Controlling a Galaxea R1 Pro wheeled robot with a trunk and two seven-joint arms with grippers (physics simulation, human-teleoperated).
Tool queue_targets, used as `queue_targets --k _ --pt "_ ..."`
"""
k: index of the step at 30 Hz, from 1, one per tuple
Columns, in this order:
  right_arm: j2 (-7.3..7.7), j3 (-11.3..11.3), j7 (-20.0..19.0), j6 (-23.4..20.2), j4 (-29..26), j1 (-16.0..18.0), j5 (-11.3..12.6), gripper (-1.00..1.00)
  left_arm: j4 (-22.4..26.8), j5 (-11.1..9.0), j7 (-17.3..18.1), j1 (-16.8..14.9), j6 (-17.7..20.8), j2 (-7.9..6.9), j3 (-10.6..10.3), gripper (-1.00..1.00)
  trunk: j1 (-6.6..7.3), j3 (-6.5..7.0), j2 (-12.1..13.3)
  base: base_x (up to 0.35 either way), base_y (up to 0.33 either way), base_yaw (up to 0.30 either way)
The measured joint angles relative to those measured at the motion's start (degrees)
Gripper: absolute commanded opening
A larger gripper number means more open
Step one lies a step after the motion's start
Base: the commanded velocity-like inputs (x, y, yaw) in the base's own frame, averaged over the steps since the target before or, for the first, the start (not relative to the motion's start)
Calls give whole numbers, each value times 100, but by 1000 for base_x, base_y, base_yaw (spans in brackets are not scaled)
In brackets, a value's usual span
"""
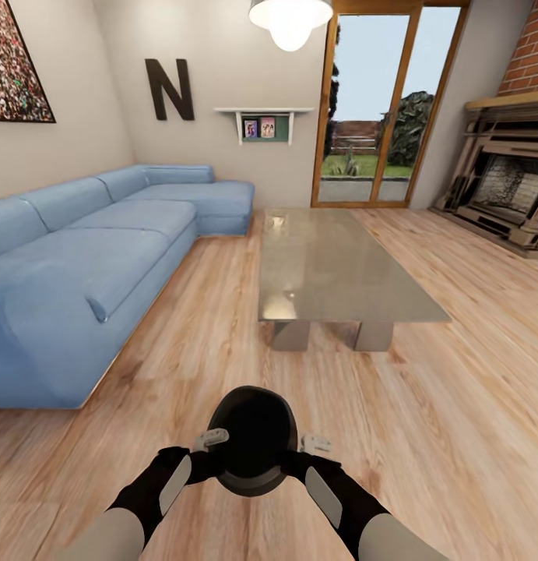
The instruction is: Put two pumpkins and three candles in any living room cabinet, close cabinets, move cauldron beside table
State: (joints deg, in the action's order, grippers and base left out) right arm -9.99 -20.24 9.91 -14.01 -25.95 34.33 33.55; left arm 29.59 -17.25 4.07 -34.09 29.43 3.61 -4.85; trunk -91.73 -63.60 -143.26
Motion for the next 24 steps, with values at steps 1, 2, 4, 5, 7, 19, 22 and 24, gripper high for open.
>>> queue_targets --k 1,2,4,5,7,19,22,24 --pt "0 0 0 0 -1 0 0 -100 1 -3 -2 0 1 0 0 -100 0 0 0 263 0 0" --pt "0 0 0 0 -1 0 0 -100 0 4 5 0 1 0 3 -100 0 0 0 261 0 0" --pt "0 0 0 0 0 0 0 -100 0 -6 -1 0 1 0 1 -100 0 0 0 259 0 0" --pt "0 0 0 0 0 0 0 -100 0 -7 -2 0 0 0 0 -100 0 0 0 258 0 0" --pt "0 0 0 0 0 0 1 -100 0 -6 -2 0 2 0 0 -100 0 0 0 258 0 0" --pt "0 1 0 0 -2 0 -5 -100 -2 -10 -1 0 -6 0 -1 -100 0 0 0 256 0 0" --pt "0 1 0 0 -3 0 -6 -100 -1 -10 -1 0 -6 0 0 -100 0 0 0 255 0 0" --pt "0 0 0 0 -2 0 -5 -100 -2 -9 0 1 -6 0 0 -100 0 0 0 255 0 0"
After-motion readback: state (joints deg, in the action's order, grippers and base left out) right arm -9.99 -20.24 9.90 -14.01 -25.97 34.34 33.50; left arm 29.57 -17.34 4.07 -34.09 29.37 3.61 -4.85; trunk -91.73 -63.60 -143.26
